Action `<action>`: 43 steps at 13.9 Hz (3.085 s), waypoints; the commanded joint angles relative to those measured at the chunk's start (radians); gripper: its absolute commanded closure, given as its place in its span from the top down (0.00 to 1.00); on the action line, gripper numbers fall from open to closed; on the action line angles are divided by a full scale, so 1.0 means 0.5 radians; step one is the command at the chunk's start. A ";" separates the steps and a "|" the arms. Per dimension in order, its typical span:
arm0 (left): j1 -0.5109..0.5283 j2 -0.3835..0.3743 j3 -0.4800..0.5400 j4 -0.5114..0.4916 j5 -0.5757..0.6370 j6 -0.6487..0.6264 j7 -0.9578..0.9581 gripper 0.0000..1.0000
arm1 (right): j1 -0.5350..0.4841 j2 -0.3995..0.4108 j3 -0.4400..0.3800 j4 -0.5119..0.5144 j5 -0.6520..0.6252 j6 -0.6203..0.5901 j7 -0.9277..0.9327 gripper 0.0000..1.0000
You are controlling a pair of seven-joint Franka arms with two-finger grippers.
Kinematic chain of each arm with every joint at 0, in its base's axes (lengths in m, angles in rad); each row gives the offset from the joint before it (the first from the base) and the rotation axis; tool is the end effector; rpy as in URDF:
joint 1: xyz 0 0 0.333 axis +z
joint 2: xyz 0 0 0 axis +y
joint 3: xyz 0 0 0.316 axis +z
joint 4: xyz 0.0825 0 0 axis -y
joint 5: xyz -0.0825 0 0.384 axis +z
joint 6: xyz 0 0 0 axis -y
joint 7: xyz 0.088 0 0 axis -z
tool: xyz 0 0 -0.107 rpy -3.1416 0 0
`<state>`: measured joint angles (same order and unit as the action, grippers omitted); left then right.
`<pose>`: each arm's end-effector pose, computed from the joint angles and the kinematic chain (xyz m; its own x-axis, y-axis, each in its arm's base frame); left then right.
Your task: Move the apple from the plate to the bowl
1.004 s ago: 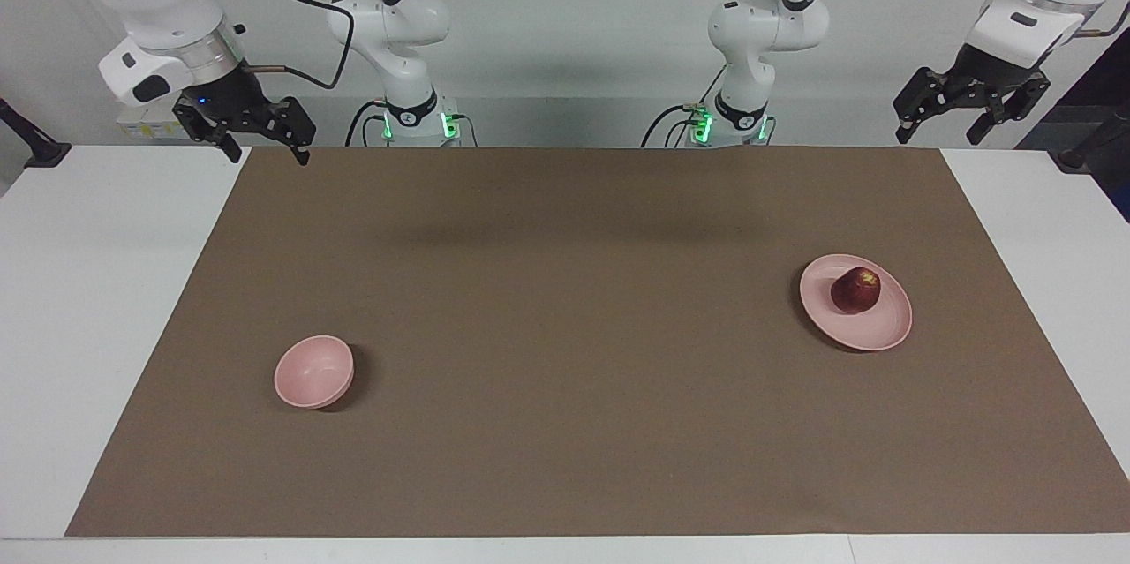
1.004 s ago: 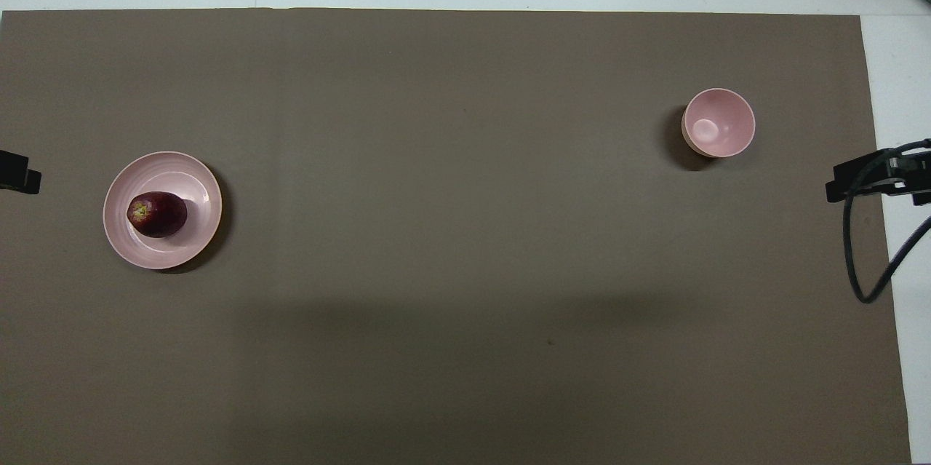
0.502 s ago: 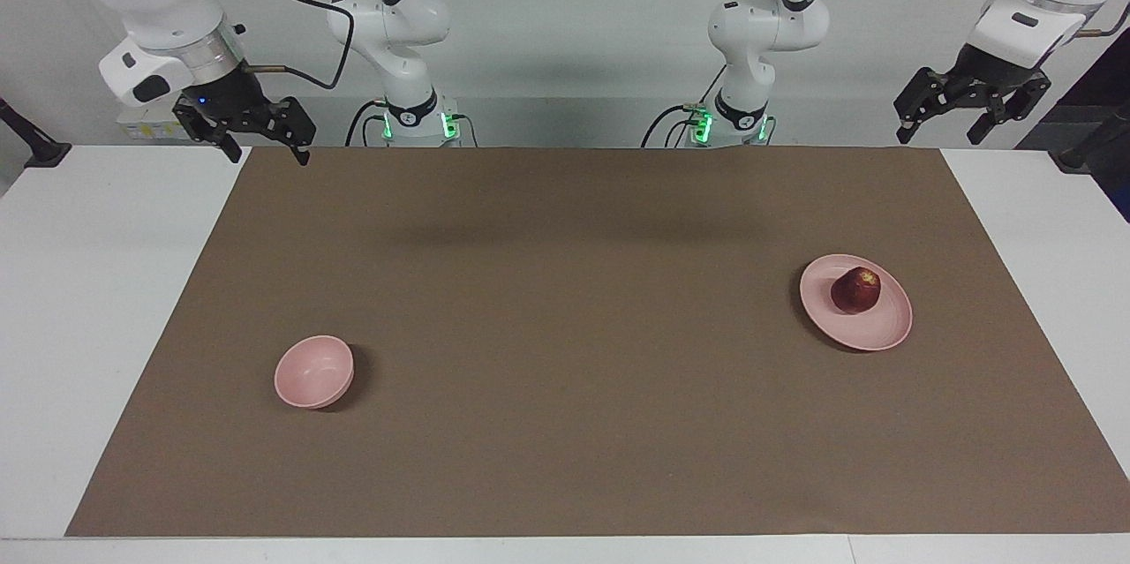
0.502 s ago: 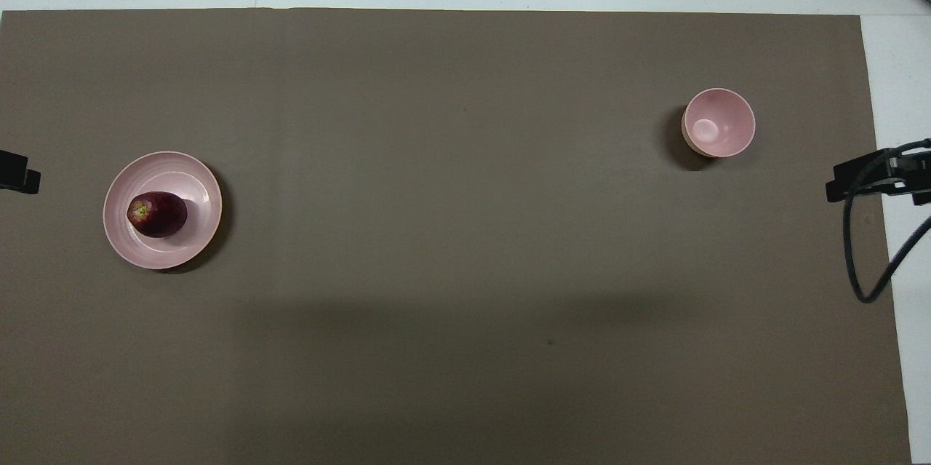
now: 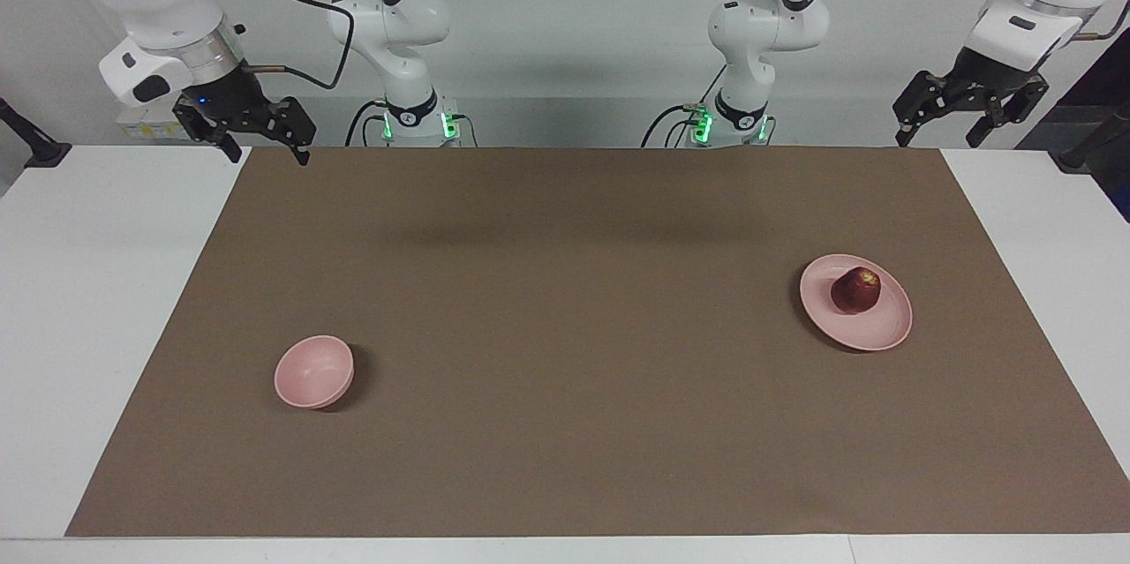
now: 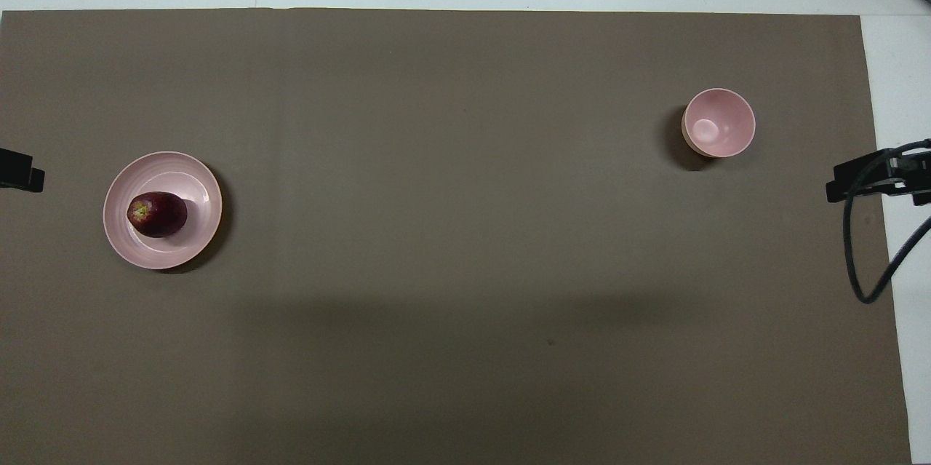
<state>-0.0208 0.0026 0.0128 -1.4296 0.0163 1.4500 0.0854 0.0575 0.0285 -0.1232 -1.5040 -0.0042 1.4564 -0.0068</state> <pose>0.5421 -0.0024 0.6781 0.9957 -0.0913 0.0164 -0.0910 -0.9957 -0.0176 0.5504 -0.0356 0.6304 0.9953 -0.0594 -0.0759 -0.0590 -0.9982 0.0072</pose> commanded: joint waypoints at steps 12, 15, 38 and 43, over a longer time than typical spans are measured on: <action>0.155 -0.060 -0.004 -0.736 0.004 0.750 0.378 1.00 | -0.014 -0.029 0.001 -0.051 0.033 0.091 -0.039 1.00; 0.158 -0.045 -0.004 -0.972 0.004 1.032 0.388 1.00 | -0.011 -0.029 0.001 -0.051 0.036 0.088 -0.042 1.00; 0.204 0.228 -0.004 -1.580 -0.180 2.055 0.403 0.07 | -0.005 -0.033 0.004 -0.051 0.051 0.091 -0.048 1.00; 0.183 0.240 -0.007 -1.388 -0.177 1.902 0.394 0.00 | -0.005 -0.033 0.004 -0.051 0.051 0.066 -0.054 1.00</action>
<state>0.0718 0.1301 0.0117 -2.1845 -0.0602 2.4759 0.2643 0.0595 0.0285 -0.1214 -1.5074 -0.0042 1.4798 -0.0068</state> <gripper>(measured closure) 0.273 0.000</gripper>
